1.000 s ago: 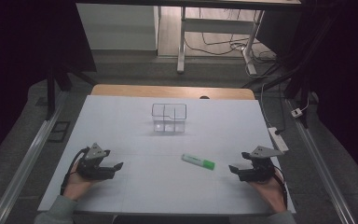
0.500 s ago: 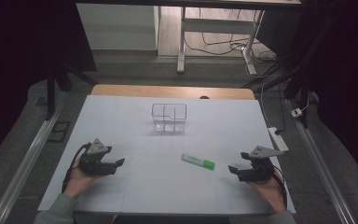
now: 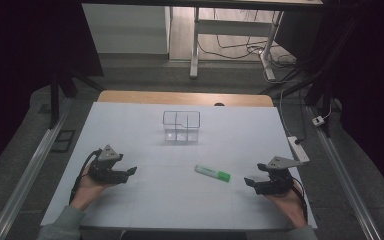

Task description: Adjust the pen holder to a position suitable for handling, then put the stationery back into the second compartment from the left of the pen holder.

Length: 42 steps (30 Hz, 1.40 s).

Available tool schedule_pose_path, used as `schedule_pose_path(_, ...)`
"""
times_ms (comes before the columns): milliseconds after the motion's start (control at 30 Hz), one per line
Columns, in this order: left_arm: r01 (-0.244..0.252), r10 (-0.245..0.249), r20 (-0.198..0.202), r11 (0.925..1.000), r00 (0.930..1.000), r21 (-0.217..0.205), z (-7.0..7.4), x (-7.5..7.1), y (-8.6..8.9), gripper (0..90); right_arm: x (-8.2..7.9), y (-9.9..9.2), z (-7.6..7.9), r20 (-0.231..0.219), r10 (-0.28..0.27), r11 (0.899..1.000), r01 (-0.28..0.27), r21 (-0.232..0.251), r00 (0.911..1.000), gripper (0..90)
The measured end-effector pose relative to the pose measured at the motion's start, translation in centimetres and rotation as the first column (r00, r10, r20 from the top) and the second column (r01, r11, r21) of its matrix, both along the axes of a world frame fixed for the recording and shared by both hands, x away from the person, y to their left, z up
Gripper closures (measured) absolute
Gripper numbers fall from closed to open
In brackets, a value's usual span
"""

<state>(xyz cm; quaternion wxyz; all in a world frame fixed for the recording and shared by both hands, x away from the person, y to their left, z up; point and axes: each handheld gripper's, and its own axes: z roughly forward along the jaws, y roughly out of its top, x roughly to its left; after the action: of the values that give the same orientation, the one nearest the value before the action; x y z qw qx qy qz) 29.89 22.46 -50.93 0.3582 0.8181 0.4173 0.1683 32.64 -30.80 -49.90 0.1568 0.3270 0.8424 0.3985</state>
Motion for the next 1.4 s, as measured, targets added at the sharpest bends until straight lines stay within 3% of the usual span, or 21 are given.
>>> schedule_pose_path(133, 0.002, -0.002, -0.002, 1.0, 1.0, 0.0, 0.0, 0.0, 0.0, 26.4, 0.1, 0.4, 0.6, 0.016, 0.015, 1.0, -0.015, -0.011, 0.9998, 21.8)
schedule_pose_path(467, 0.016, -0.016, -0.016, 0.9999, 0.9998, -0.006, -0.3, 0.0, 0.1, 26.0, 1.6, 2.4, 2.4, -0.001, 0.075, 0.996, -0.075, -0.044, 0.9972, 23.1)
schedule_pose_path(1400, 0.02, -0.02, -0.008, 0.9998, 0.9998, -0.004, -0.1, -0.9, 0.0, 25.9, 3.2, 6.8, 3.3, -0.092, 0.202, 0.969, -0.213, -0.129, 0.975, 23.7)
